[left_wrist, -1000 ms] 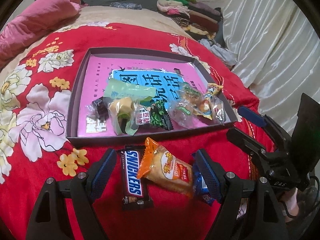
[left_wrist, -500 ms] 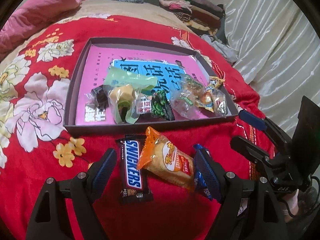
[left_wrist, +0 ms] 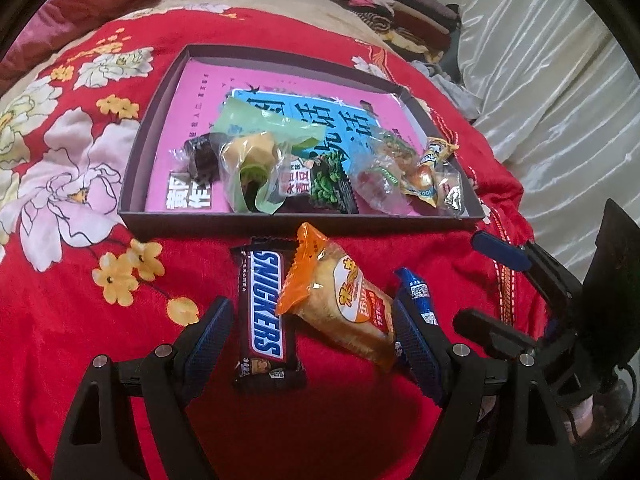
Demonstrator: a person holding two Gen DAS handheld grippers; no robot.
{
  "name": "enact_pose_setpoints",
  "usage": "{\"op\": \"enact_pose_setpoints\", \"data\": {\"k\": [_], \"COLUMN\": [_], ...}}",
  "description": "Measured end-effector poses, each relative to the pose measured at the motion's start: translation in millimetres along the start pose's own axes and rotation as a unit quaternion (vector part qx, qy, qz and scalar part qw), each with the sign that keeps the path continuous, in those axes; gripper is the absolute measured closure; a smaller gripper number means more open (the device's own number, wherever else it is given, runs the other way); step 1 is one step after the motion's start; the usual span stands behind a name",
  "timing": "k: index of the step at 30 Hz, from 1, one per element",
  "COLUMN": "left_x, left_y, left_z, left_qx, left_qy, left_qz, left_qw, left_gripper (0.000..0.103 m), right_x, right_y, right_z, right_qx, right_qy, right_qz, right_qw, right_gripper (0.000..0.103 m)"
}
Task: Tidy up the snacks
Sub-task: 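Move both tools back from the tray toward the remaining snacks on the bedspread, then grasp the Snickers bar and orange cake with the left tool while the right tool grasps the blue biscuit packet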
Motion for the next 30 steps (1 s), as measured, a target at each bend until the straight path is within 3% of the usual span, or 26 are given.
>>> {"op": "enact_pose_setpoints", "data": {"k": [12,30], "left_x": [6,20], "left_y": [4,5], "left_z": [1,5], "left_qx": [-0.001,-0.011], "left_qy": [-0.009,-0.025], "left_qz": [0.002,-0.002], "left_qw": [1.0000,0.9996], "left_gripper": [0.021,0.021], "right_x": [16,41], "right_y": [-17,-16], "right_z": [9,18], "right_qx": [-0.035,-0.046], "right_qy": [-0.038,-0.083], "right_qz": [-0.026,-0.018], "right_qw": [0.998,0.995], "right_gripper": [0.016,0.016]}}
Point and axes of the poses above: each gripper's, at about its wrist camera, not at the fingertips, and x roughly the way its jaws point, y to its right, z to its underside, the point moved 4 cm from there along x, roughly the way its jaws point, and after that the axes turned 9 degrees about -y, right-handed, at the moved point
